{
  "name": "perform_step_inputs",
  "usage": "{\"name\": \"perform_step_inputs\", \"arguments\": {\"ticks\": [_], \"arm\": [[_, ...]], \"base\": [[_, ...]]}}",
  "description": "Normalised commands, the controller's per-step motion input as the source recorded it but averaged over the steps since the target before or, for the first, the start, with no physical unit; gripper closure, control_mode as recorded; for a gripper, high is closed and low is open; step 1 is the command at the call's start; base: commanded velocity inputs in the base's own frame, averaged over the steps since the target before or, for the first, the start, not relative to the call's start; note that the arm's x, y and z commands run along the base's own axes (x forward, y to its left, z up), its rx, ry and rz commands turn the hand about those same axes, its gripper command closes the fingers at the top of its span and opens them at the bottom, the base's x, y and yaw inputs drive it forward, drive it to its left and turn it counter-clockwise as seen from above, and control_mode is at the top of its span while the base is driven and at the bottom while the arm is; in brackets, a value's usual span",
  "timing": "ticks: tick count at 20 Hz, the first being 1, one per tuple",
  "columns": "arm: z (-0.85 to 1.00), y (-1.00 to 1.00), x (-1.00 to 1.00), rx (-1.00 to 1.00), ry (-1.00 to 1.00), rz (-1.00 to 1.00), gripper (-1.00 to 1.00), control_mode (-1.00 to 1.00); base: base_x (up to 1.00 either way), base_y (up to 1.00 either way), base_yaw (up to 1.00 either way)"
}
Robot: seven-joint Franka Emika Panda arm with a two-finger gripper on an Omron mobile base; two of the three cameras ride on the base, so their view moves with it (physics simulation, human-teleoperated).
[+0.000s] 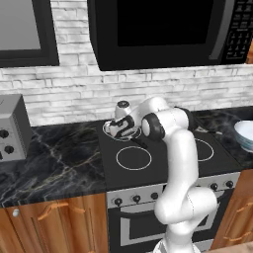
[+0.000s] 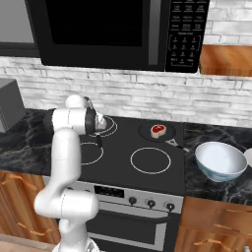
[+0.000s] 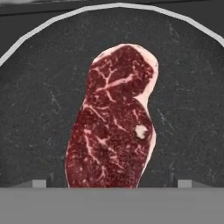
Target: Place one of the steaks on the plate and the other in the bowl. Then place the bowl in the fridge.
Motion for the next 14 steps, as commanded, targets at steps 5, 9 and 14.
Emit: {"name": "perform_step_inputs", "arguments": {"ticks": [5,9,14], "arm": [[-0.16,0.01,0.46,0.0,0.11,0.0,-1.0,-1.0],[-0.18,0.09,0.43,0.0,0.07,0.0,-1.0,-1.0],[-0.48,0.03,0.32,-0.01,0.05,0.0,-1.0,-1.0]], "base": [[0.0,0.0,0.0],[0.0,0.0,0.0],[0.0,0.0,0.0]]}}
